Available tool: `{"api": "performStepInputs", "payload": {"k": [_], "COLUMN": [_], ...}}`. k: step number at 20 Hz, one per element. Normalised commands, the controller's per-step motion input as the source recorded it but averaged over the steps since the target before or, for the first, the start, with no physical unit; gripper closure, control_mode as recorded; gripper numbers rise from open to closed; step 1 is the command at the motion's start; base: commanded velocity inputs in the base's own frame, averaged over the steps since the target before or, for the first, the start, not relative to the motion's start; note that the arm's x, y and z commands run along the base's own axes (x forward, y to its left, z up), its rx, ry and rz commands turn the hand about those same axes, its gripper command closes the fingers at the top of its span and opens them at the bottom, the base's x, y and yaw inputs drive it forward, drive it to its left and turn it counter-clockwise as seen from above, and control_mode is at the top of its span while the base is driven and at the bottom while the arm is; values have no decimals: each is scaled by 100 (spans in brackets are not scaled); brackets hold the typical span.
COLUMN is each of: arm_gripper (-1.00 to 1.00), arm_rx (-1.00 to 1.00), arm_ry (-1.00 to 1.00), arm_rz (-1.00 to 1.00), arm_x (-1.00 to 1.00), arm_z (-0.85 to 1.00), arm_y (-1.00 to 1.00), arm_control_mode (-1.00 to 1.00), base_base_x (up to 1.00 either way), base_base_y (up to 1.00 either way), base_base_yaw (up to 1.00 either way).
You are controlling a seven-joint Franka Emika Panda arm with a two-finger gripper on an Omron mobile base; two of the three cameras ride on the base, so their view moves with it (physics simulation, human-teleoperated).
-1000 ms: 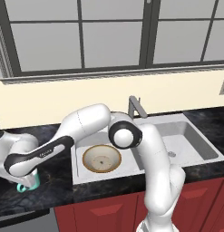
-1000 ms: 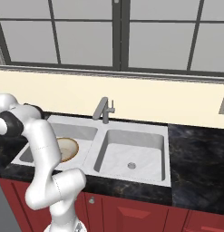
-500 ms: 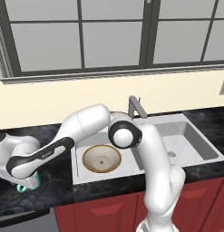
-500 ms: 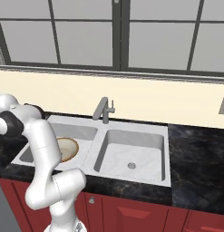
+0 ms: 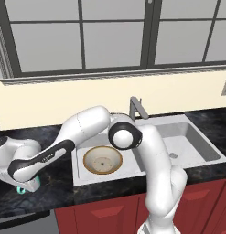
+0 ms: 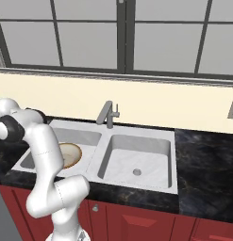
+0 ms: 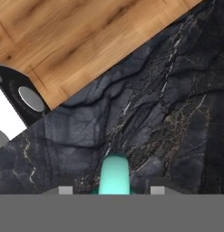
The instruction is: Place the bowl in the left basin and the mug in the right basin of the sink.
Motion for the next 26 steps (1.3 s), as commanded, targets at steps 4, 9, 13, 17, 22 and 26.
{"api": "performStepInputs", "payload": {"k": [4,9,13,17,22,26], "arm_gripper": [100,100,100,100,100,100], "arm_rx": [0,0,0,-7,-9,-1], "arm_ry": [-1,4,7,0,-7,-6], "arm_rz": [0,0,-3,-2,-5,-14], "arm_x": [6,1,-25,-35,-53,-35], "arm_z": [-9,1,34,34,25,33], "arm_y": [0,0,-3,-34,-55,-67], "arm_control_mode": [-100,-100,-100,-100,-100,-100], "base_base_x": [0,0,0,0,0,0], "base_base_y": [0,0,0,0,0,0], "base_base_yaw": [0,0,0,0,0,0]}}
